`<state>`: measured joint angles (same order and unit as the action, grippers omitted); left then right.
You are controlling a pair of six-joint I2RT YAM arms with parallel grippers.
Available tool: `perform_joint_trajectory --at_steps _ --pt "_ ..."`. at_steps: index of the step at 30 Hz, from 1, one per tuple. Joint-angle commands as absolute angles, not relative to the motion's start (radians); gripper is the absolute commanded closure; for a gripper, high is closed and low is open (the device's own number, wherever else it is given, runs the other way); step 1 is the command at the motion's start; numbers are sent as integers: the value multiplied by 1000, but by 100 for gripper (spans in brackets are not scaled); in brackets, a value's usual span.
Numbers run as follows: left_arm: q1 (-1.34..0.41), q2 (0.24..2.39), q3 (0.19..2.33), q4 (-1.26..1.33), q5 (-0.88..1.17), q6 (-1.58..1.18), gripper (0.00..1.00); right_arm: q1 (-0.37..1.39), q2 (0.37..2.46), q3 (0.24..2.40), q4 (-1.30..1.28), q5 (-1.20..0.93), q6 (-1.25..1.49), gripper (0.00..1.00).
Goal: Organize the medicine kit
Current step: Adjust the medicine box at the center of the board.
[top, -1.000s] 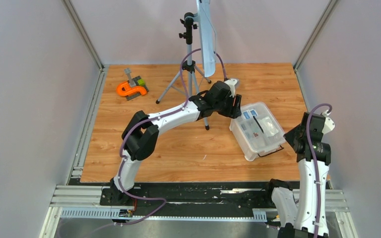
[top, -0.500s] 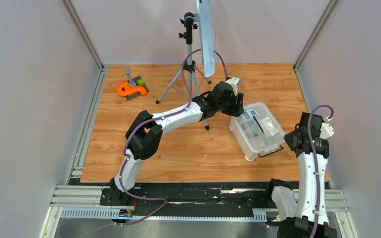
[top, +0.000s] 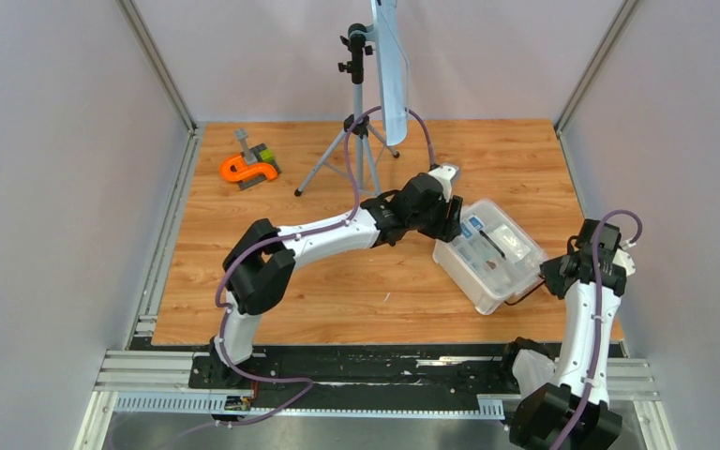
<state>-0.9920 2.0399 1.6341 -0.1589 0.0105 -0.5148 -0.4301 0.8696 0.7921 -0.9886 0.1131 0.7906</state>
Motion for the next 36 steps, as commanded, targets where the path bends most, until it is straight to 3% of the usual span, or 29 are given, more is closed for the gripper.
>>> perform_joint_trajectory --at_steps 1,14,18,23,36 --pt "-1041 2034 1519 -458 63 -464 38 -430 889 787 -915 -30 793 79" --pt "-1121 1952 1473 -571 42 -436 38 -430 1210 924 -743 -202 656 85" --pt "-1126 1942 1513 -613 37 -418 37 -433 1279 1026 -767 -150 600 78" --pt "-1126 1899 1546 -673 -33 -397 37 -520 1216 1025 -792 -102 575 65" --pt "-1126 1885 1690 -730 -89 -334 36 -571 996 874 -776 -151 576 64"
